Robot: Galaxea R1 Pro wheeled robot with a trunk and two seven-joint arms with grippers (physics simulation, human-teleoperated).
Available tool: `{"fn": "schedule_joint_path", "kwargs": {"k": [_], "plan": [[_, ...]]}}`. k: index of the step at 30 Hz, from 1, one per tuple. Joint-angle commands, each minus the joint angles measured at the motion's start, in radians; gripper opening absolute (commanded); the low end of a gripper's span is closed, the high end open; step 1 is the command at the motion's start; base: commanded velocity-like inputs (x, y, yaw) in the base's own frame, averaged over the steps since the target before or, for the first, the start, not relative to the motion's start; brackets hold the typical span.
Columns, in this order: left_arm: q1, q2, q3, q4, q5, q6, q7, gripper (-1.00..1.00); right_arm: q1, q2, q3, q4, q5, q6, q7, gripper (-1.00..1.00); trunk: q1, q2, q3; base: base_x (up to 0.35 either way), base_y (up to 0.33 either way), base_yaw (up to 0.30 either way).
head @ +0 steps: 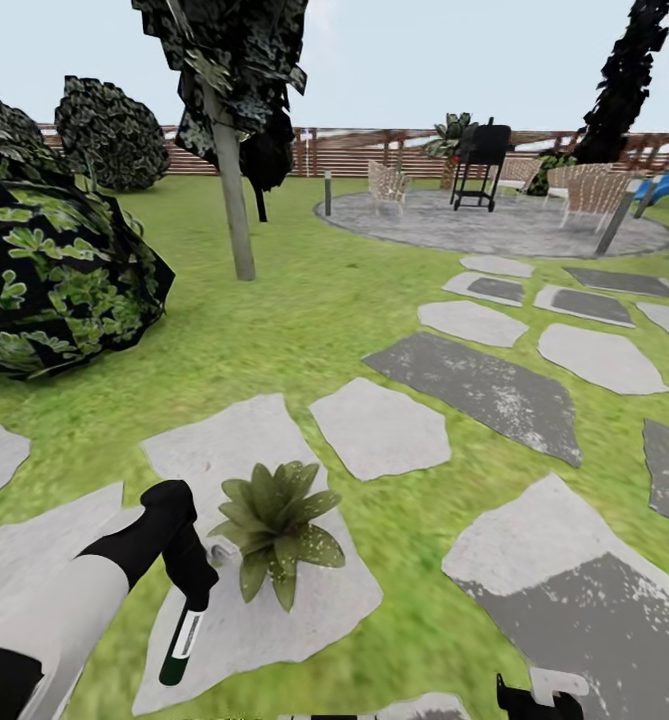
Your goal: Pick up the pesticide atomizer in the garden and spray insectifuge to fully cover both potted plants in the garden.
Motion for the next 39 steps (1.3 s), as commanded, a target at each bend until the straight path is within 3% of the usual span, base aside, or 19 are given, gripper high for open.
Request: {"fn": "schedule_joint_path", "kwargs": {"k": [1, 11, 20, 25, 39], "plan": [[0.0, 0.0, -0.004, -0.002, -0.007, 0.011, -0.01, -1.0, -0.001, 0.0, -0.006, 0.002, 0.011, -0.003, -0.005, 1.0, 0.0, 0.0, -0.001, -0.159, 0.247, -0.268], [0.0, -0.003, -0.005, -0.002, -0.007, 0.012, -0.01, -1.0, -0.001, 0.0, -0.006, 0.001, 0.011, -0.003, -0.005, 1.0, 0.0, 0.0, -0.001, -0.198, 0.247, -0.271], [0.0, -0.005, -0.003, -0.002, -0.007, 0.015, -0.01, -1.0, -0.001, 0.0, -0.006, 0.0, 0.011, -0.003, -0.005, 1.0, 0.0, 0.0, -0.001, 0.131, 0.259, -0.19], [0.002, -0.002, -0.006, -0.001, -0.006, 0.011, -0.01, -1.0, -0.001, 0.0, -0.006, 0.0, 0.011, -0.003, -0.005, 1.0, 0.0, 0.0, -0.001, 0.044, 0.033, -0.058], [0.003, 0.002, -0.005, -0.001, -0.005, 0.014, -0.014, -1.0, -0.001, 0.0, -0.006, 0.0, 0.011, -0.003, -0.005, 1.0, 0.0, 0.0, -0.001, -0.056, 0.001, -0.259]]}}
